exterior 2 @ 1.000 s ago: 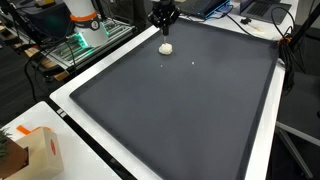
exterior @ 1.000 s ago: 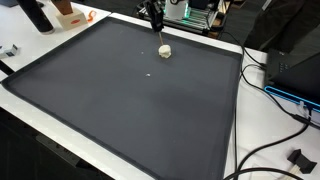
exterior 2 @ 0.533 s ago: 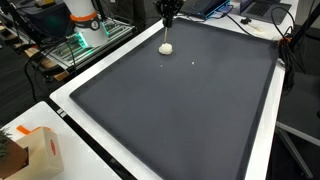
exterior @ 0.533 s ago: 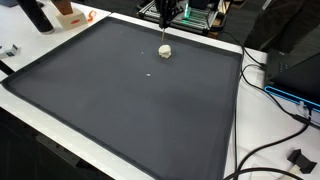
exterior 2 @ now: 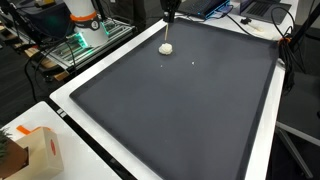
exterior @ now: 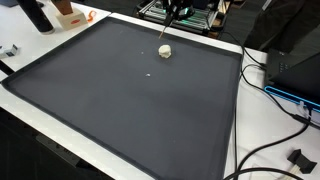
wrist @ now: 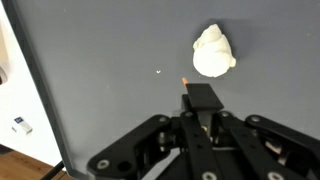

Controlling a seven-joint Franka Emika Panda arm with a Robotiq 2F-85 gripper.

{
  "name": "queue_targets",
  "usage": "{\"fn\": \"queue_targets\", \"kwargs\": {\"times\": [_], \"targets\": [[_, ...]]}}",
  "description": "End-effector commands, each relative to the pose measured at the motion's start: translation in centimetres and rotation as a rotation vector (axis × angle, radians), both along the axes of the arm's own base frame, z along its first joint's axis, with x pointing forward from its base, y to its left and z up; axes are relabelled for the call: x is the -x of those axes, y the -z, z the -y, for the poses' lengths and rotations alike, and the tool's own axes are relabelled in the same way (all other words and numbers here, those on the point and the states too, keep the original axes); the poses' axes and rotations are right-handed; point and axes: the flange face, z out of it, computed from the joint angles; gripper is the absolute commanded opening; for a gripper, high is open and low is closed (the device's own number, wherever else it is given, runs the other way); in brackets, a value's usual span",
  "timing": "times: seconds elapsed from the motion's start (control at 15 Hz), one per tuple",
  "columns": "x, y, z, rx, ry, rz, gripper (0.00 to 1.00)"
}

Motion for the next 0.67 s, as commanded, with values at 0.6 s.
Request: {"fn": "queue_targets", "kwargs": {"times": [0.6], "targets": [[3.3, 3.7, -4.6, 0.362, -0.339, 0.027, 0.03]]}}
